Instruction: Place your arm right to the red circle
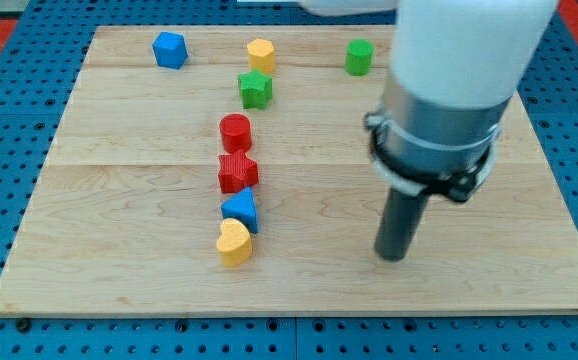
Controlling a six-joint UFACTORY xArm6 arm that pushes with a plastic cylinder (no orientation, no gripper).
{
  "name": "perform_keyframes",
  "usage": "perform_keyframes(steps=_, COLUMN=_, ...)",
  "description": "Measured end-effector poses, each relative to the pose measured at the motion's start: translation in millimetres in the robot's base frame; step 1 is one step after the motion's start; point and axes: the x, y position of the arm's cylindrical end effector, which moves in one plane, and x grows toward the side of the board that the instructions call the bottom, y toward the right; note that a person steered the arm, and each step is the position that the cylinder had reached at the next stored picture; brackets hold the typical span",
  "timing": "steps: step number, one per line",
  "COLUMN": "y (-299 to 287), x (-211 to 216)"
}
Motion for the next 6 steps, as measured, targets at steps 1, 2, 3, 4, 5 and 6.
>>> perform_keyframes(steps=1, y=12, x=-24)
perform_keyframes(steps=2, y=12, x=-36)
perform_keyframes(steps=3, y=13, x=-43)
perform_keyframes(steps=4, y=-12, x=-57)
perform_keyframes(steps=5, y=-47, x=-88)
perform_keyframes(steps=6, y=-50, x=-150)
